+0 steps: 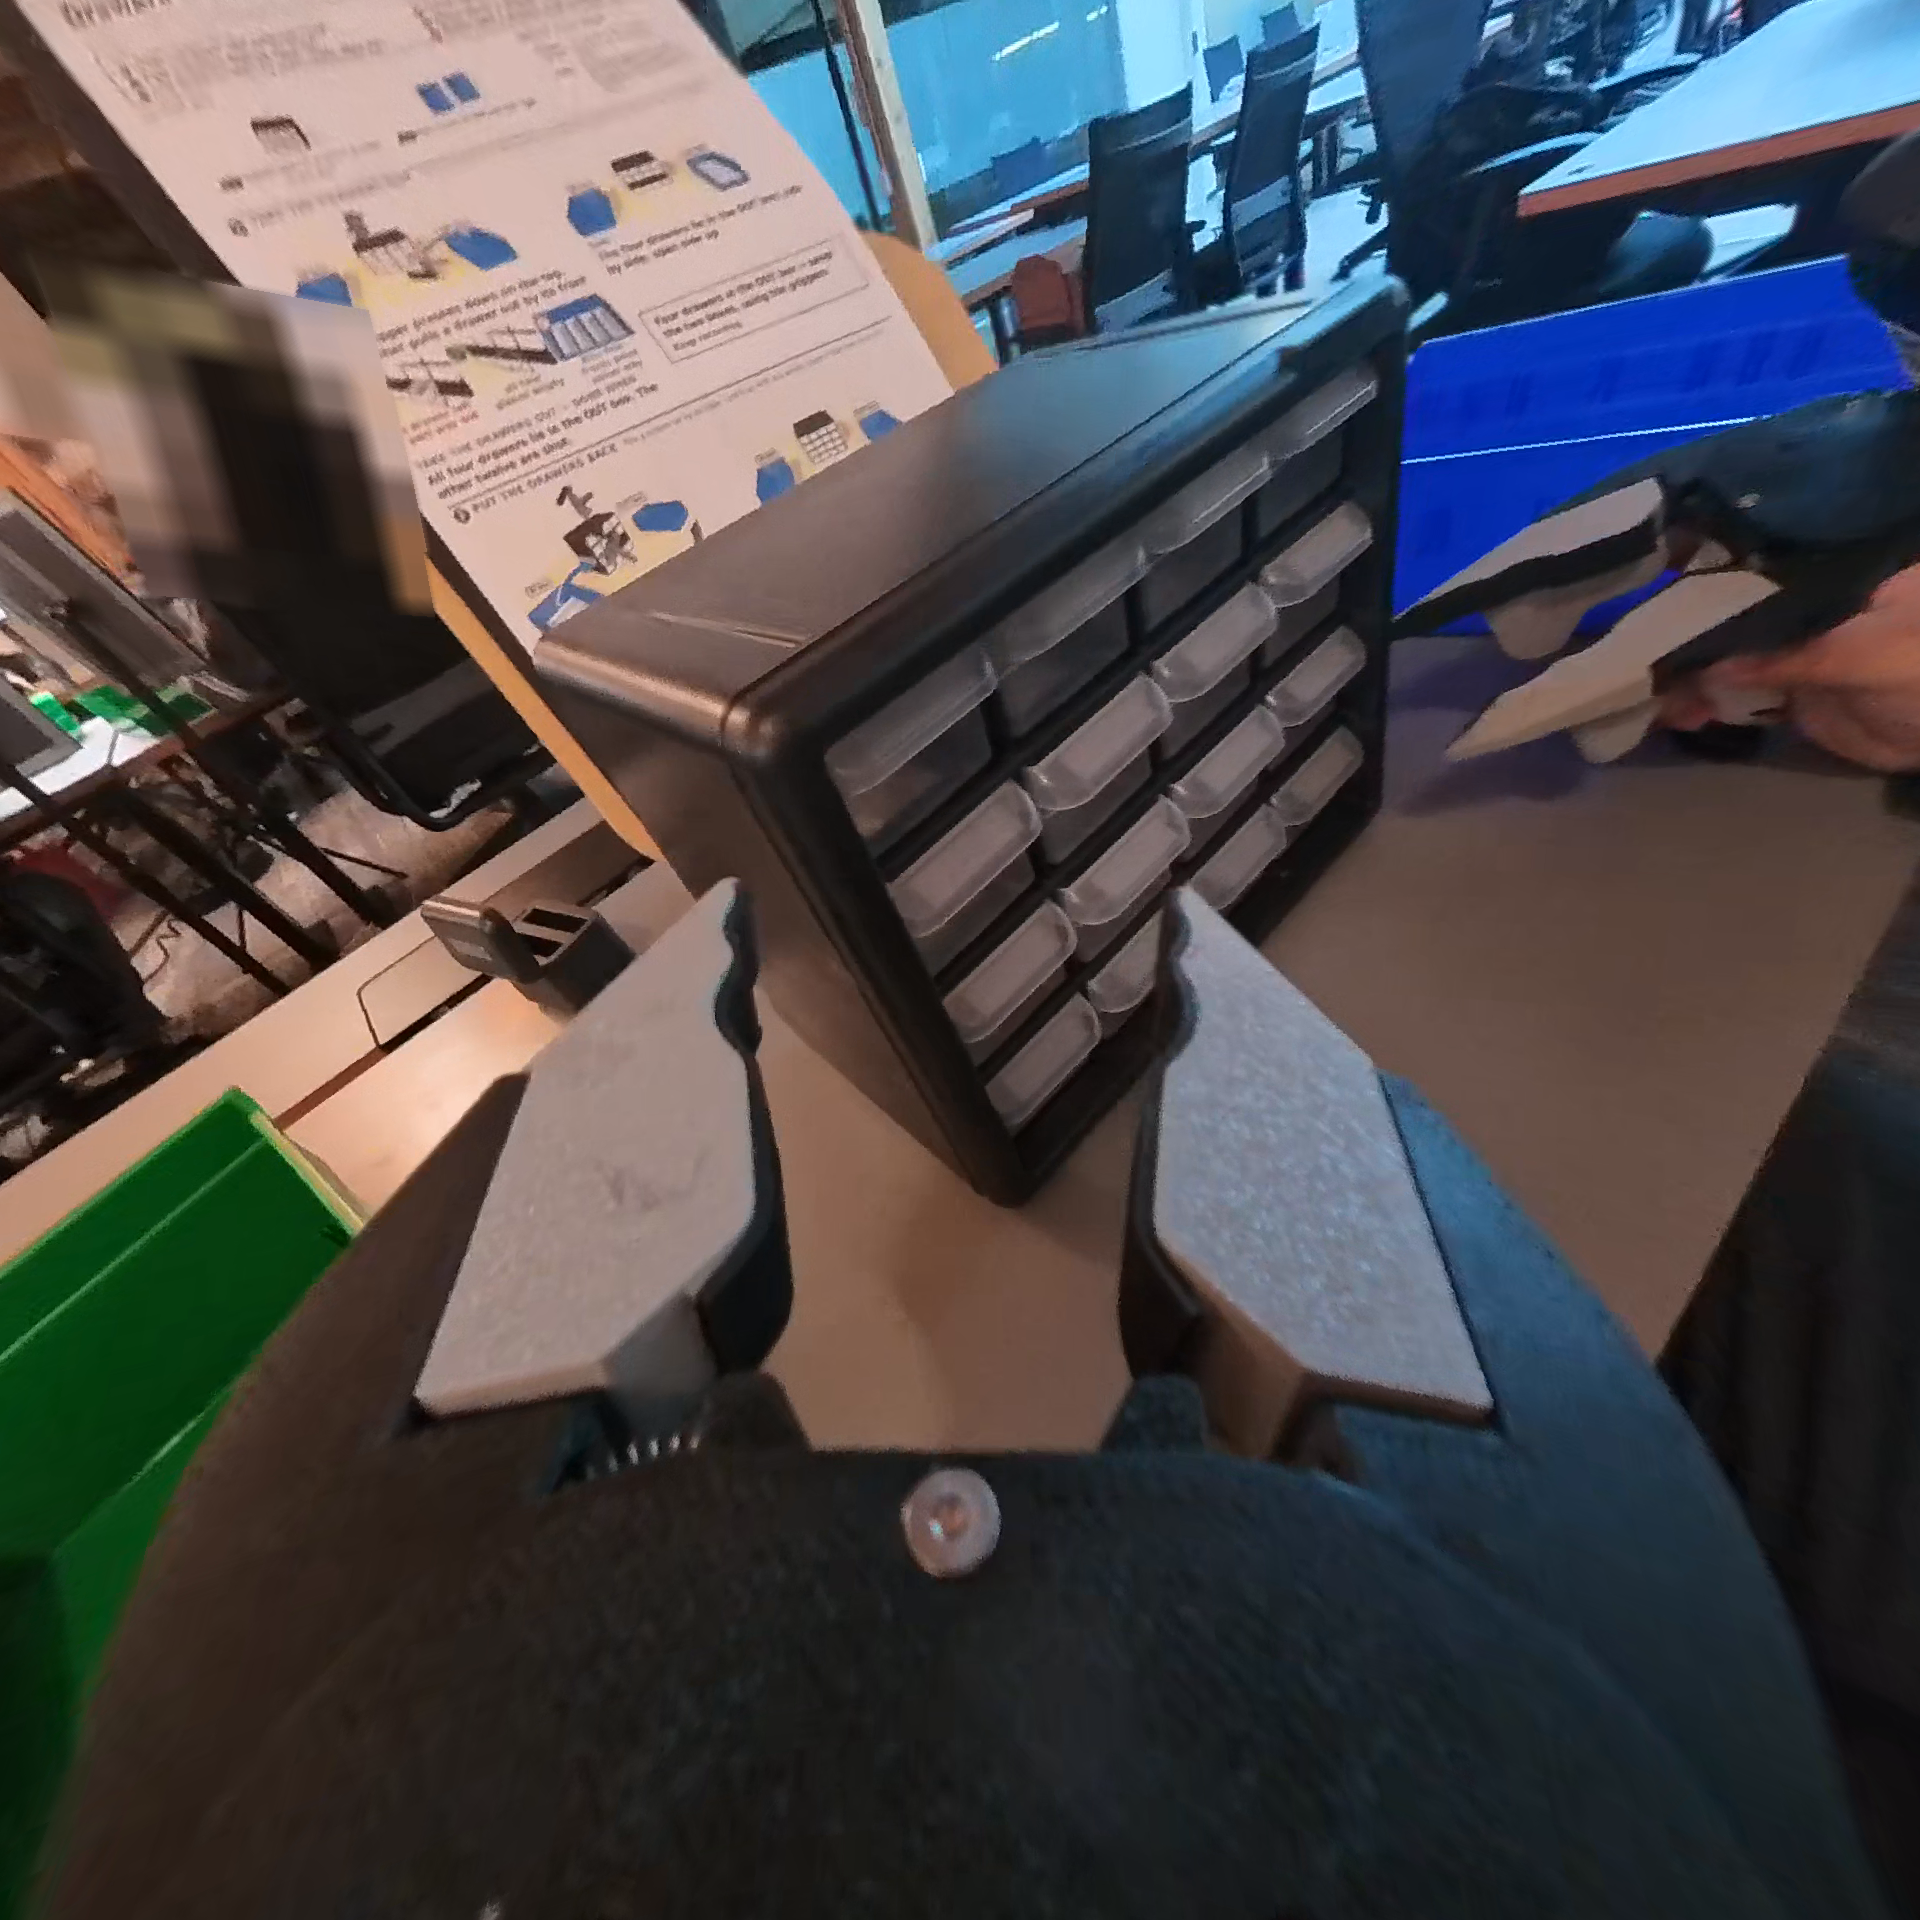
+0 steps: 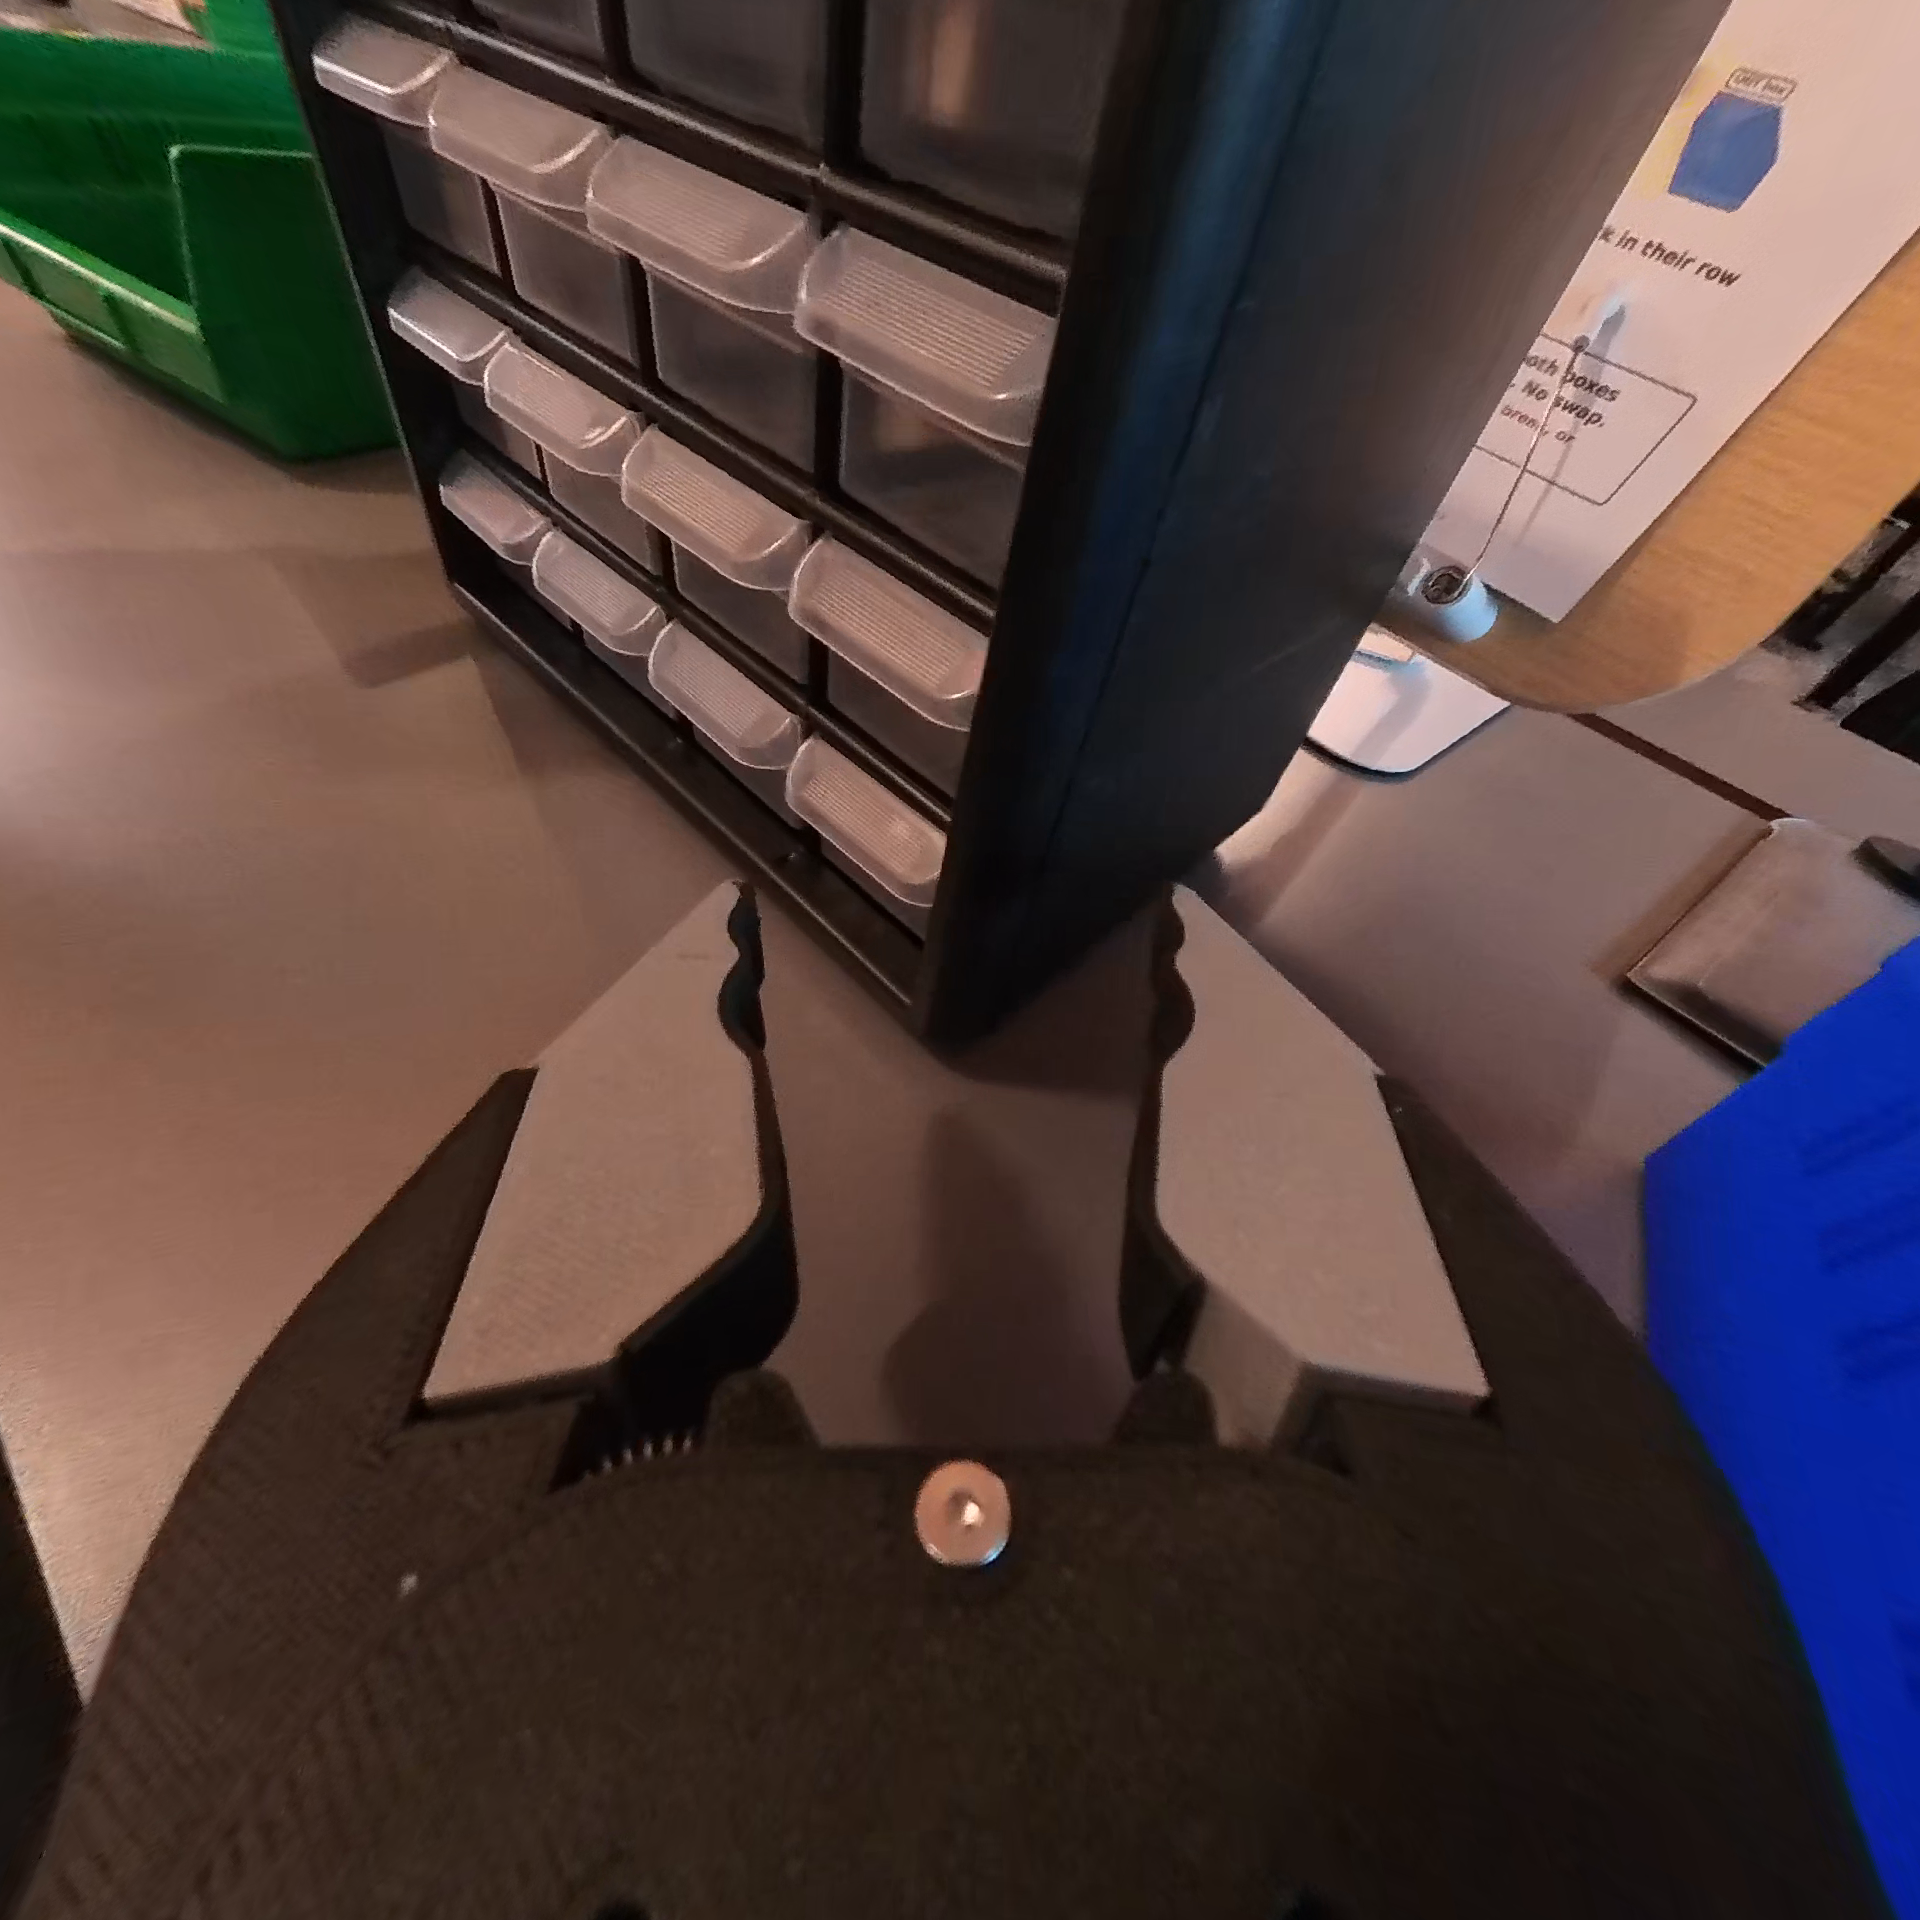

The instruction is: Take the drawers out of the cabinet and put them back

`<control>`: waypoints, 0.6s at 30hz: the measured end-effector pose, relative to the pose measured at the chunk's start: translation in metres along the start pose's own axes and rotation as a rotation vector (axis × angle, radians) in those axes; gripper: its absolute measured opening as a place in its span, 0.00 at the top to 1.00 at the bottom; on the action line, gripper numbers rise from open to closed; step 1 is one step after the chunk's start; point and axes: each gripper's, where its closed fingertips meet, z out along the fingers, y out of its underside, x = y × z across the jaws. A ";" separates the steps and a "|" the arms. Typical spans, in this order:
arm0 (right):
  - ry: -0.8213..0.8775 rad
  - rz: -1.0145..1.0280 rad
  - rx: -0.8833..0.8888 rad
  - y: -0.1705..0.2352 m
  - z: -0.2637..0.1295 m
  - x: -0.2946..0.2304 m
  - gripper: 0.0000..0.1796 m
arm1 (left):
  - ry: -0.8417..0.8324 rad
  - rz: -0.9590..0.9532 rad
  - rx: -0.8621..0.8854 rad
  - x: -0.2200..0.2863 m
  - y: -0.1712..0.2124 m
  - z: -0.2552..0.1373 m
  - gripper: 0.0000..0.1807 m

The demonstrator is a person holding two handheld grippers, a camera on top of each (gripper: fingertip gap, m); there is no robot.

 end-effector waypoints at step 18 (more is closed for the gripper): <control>0.038 -0.067 -0.033 0.004 0.002 0.001 0.62 | -0.012 0.067 -0.005 0.009 0.003 0.010 0.58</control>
